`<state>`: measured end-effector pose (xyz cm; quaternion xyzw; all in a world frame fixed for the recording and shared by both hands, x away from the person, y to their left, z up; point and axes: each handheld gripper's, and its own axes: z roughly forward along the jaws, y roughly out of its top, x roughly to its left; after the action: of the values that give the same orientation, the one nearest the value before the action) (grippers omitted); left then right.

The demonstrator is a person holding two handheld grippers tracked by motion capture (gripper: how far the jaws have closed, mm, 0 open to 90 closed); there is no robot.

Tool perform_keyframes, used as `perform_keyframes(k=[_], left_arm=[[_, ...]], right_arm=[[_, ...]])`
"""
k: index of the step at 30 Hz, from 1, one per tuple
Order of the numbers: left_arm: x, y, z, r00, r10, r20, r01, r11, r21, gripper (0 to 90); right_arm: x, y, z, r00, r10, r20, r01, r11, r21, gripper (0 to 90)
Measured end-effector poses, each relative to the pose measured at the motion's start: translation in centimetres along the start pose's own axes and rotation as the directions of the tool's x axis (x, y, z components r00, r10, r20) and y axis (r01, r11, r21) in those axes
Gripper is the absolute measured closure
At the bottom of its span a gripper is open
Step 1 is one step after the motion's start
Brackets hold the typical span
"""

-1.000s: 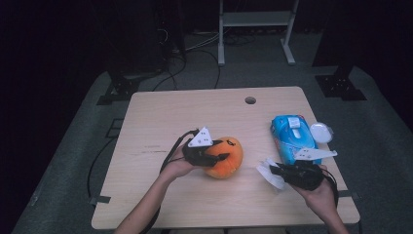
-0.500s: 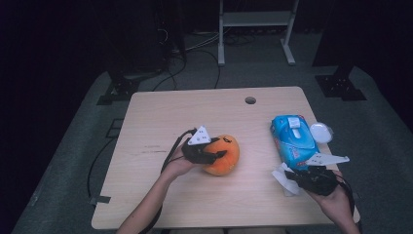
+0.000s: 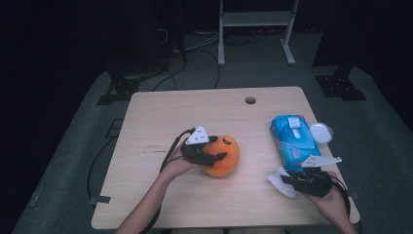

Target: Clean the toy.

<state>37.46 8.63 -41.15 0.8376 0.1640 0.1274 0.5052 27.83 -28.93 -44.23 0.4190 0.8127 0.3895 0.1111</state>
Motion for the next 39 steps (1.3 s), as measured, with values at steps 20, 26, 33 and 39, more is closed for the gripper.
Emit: perform_keyframes(k=[20,26,33,39], left_arm=[[-0.3,-0.1,-3.4,0.9996,-0.022,-0.018,0.022,0.9996,-0.018,14.4],[0.0,-0.7,-4.1,0.9986,-0.044,-0.029,0.044,0.9989,-0.018,13.0],[0.1,-1.7,-5.3,0.9971,-0.061,-0.045,0.061,0.9981,-0.011,12.4],[0.4,-2.7,-6.6,0.9935,-0.087,-0.073,0.086,0.9962,-0.013,12.2]], right_arm=[[-0.4,0.5,-1.2,0.9972,0.037,-0.065,-0.044,0.993,-0.109,50.2],[-0.5,0.6,-1.3,0.9972,0.039,-0.063,-0.047,0.992,-0.114,49.3],[-0.6,0.6,-1.4,0.9974,0.041,-0.060,-0.047,0.992,-0.115,48.4],[-0.5,0.6,-1.2,0.9975,0.037,-0.061,-0.044,0.993,-0.112,47.4]])
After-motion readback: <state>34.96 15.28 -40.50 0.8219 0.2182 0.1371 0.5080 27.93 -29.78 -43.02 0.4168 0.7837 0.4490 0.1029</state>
